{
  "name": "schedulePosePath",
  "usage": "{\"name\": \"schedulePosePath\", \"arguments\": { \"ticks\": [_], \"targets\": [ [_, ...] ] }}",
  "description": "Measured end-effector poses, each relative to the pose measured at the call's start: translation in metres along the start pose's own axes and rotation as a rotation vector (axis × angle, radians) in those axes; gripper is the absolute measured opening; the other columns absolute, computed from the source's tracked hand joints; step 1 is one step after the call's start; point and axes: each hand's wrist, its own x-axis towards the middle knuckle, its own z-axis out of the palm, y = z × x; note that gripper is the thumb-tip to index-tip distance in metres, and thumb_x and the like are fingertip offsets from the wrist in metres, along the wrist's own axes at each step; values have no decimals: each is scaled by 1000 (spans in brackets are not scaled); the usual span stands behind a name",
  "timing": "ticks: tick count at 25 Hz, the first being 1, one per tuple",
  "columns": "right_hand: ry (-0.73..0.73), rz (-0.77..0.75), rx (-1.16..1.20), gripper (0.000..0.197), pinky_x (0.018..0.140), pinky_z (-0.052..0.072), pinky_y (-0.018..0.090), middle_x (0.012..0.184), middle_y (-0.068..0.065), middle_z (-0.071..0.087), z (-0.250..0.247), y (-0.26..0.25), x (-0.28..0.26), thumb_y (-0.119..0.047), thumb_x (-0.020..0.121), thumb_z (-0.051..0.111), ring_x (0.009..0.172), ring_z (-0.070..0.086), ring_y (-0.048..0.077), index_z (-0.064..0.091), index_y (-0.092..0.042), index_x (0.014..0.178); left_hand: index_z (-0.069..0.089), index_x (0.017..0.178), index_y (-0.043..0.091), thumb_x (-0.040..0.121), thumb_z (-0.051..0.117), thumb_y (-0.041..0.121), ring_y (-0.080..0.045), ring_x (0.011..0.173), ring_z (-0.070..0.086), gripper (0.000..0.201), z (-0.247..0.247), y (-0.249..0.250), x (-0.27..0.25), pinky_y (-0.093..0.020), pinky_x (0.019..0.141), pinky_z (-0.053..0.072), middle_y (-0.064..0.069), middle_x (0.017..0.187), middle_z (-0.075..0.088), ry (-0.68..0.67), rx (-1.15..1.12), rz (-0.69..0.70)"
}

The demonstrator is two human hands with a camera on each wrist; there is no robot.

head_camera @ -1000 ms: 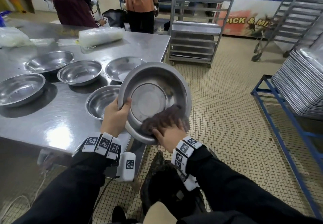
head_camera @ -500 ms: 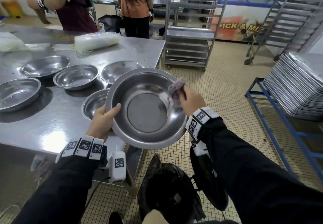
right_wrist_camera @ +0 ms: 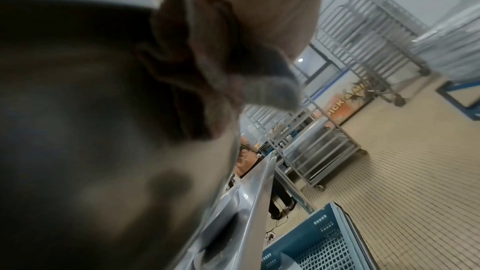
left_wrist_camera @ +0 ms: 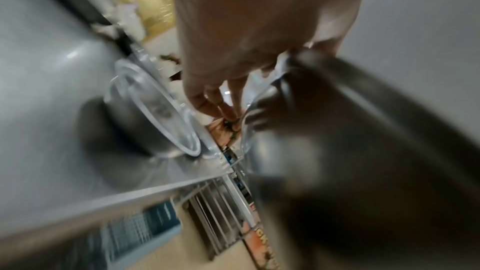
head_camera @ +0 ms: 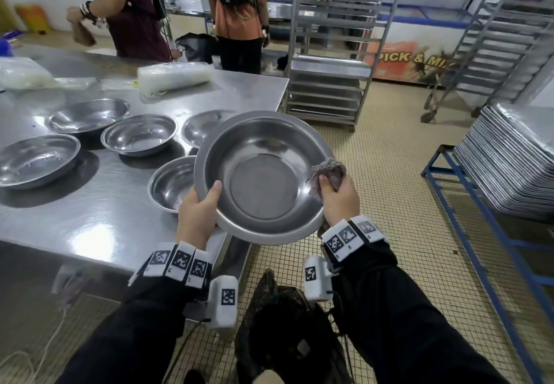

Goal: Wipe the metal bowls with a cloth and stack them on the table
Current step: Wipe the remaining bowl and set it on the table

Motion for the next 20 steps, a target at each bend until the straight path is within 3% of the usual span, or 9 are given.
{"name": "schedulePosePath", "arguments": {
  "ticks": [2, 4, 7, 10, 13, 17, 20],
  "targets": [
    [-97, -19, -46, 23, 63, 40, 15, 97, -6, 63, -10, -1, 3, -27, 94, 55, 82, 59, 5, 57, -15, 113, 60, 116, 26, 96, 55, 32, -26, 90, 67, 21, -10, 0, -1, -44, 77, 57, -3, 99, 70, -122, -38, 28],
    [-228, -48, -107, 22, 59, 42, 15, 97, -3, 65, -19, -2, 8, -28, 94, 56, 83, 63, 11, 58, -16, 111, 54, 131, 14, 99, 45, 33, -26, 95, 67, 38, -16, 2, -6, -35, 74, 57, -10, 108, 69, -281, -250, 19],
    [-308, -50, -120, 26, 54, 44, 11, 99, 1, 66, -20, -4, 4, -29, 94, 54, 78, 64, 11, 58, -13, 114, 61, 115, 9, 100, 36, 26, -20, 83, 71, 34, -18, 4, -18, -29, 67, 57, -7, 91, 74, -291, -414, -40],
    [-288, 9, -66, 25, 62, 41, 15, 96, -5, 61, -15, 0, -7, -28, 97, 50, 84, 60, 8, 53, -14, 118, 62, 107, 11, 101, 37, 27, -15, 72, 72, 30, -16, 6, -20, -23, 58, 55, -2, 79, 75, -225, -427, -71],
    [-209, 61, -3, 30, 67, 38, 22, 97, -6, 57, -8, 2, -19, -31, 98, 47, 89, 57, 12, 48, -13, 122, 62, 111, 14, 102, 39, 31, -17, 85, 71, 30, -7, 3, -20, -28, 70, 55, -2, 89, 75, -185, -443, -56],
    [-91, 110, 85, 25, 52, 37, 14, 90, -7, 57, 2, 3, -29, -30, 97, 49, 76, 56, 5, 47, -12, 114, 57, 129, 13, 98, 45, 45, -18, 107, 65, 47, 13, -19, -26, -38, 100, 48, -4, 113, 70, -128, -277, -49],
    [-78, 127, 81, 25, 59, 41, 19, 94, -3, 60, -6, 2, -24, -29, 96, 51, 79, 58, 10, 50, -11, 113, 44, 142, 13, 92, 48, 55, -21, 115, 62, 65, 10, -25, -13, -39, 102, 49, -9, 128, 63, -225, -219, -27]
  ]
}}
